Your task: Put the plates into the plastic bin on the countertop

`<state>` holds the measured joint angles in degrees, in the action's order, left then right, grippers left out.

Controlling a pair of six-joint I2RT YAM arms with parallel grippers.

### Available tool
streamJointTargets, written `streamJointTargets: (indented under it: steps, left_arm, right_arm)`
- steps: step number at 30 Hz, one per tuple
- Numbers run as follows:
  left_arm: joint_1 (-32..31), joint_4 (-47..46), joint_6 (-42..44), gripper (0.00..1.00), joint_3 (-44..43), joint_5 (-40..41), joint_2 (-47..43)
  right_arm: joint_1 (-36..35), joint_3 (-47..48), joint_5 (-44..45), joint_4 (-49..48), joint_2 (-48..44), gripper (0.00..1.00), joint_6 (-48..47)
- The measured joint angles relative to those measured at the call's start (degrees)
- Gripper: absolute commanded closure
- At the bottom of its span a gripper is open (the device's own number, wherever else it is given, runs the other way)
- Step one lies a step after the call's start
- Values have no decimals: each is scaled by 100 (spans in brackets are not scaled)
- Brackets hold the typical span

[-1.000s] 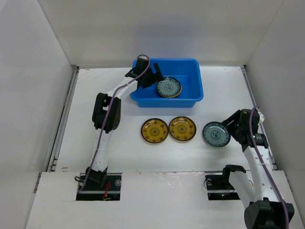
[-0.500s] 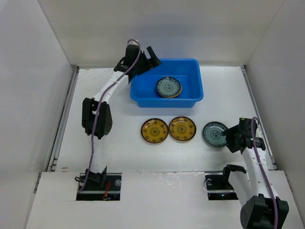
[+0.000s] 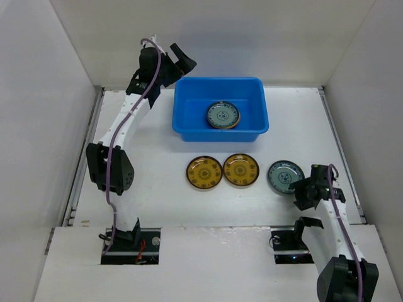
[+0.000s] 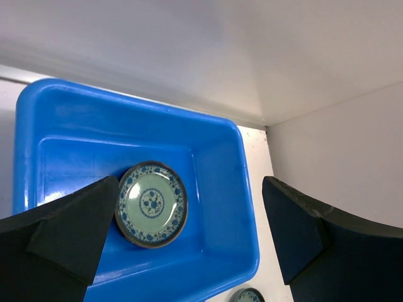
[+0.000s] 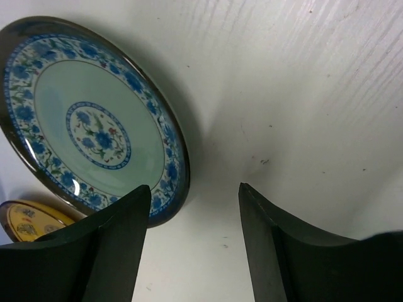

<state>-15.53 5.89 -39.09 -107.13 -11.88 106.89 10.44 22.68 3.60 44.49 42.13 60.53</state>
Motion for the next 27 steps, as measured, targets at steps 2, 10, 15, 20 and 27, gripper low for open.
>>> streamJointTargets:
  steps: [2,10,15,20,27]
  left_arm:
    - [-2,11,-24,0,122,-2,0]
    - [2,72,-55,0,417,-4,-37]
    - [59,81,-61,0,616,-9,-236]
    - [168,83,-63,0,831,-9,-479]
    - [328,81,-61,0,1250,2,-922]
  right_arm:
    - [0,-107,-39,-101,0,41,70]
    - [11,-278,-293,-699,186,50,516]
    - [76,-302,-396,-1163,531,72,634]
    - [210,-304,-496,-1696,894,99,726]
    - [708,-173,-643,-2162,1036,100,640]
